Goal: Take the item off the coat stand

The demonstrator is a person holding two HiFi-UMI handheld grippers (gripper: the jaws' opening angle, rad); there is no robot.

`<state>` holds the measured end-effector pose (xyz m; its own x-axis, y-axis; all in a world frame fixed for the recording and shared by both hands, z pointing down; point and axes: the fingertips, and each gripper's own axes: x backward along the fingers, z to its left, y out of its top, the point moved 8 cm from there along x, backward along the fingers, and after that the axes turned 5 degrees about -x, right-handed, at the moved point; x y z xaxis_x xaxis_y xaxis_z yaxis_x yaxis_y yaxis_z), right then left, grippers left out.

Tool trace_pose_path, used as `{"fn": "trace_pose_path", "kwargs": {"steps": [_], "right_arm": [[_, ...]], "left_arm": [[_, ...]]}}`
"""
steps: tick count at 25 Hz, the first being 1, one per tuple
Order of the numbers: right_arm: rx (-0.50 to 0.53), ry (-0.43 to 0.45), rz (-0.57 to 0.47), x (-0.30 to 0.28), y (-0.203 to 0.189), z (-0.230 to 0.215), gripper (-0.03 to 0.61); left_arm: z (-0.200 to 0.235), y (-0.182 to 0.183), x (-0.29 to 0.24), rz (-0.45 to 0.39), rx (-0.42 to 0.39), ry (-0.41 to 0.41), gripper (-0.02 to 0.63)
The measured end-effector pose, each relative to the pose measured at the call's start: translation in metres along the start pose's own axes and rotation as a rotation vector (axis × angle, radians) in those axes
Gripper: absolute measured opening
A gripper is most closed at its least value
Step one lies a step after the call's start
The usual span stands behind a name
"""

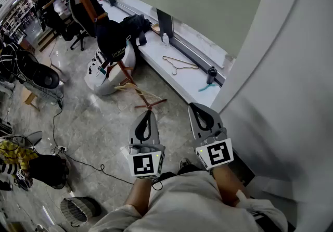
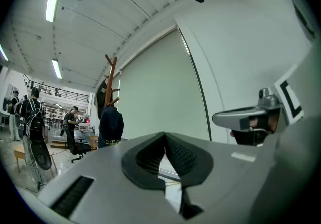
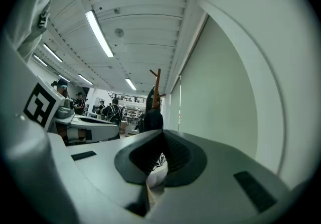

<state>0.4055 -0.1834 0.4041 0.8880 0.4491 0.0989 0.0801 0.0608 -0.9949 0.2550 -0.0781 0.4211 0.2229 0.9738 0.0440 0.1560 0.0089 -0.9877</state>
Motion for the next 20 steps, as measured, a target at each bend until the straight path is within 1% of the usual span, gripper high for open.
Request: {"fn": "trace_pose_path", "kwargs": {"steps": [5,9,13,15,17,20], "right_arm": [[0.012,0.01,-0.014,-0.001,-0.002,-0.008,0.005],[-0.023,0.045,0.0,-0.003,-0.009,-0.01,0.005],[-0.049,0.091,0.013,-0.007,-0.019,-0.012,0.005],[-0.061,0.11,0.012,-0.013,-0.021,-0.011,0.005],[-0.067,0.124,0.014,-0.021,-0.024,-0.007,0.005],[-0.062,0.143,0.022,-0.034,-0.029,-0.001,0.005]], "left_arm": [[-0.003,0.0,-0.002,0.026,0.004,0.018,0.011],[-0.008,-0.003,-0.004,0.029,-0.01,0.026,0.011],[-0.011,-0.013,-0.001,0.073,-0.021,0.038,0.011],[-0.007,-0.013,0.0,0.087,-0.012,0.057,0.011],[-0.002,-0.016,0.001,0.098,-0.021,0.067,0.011],[0.008,-0.022,0.001,0.103,-0.016,0.079,0.011]]}}
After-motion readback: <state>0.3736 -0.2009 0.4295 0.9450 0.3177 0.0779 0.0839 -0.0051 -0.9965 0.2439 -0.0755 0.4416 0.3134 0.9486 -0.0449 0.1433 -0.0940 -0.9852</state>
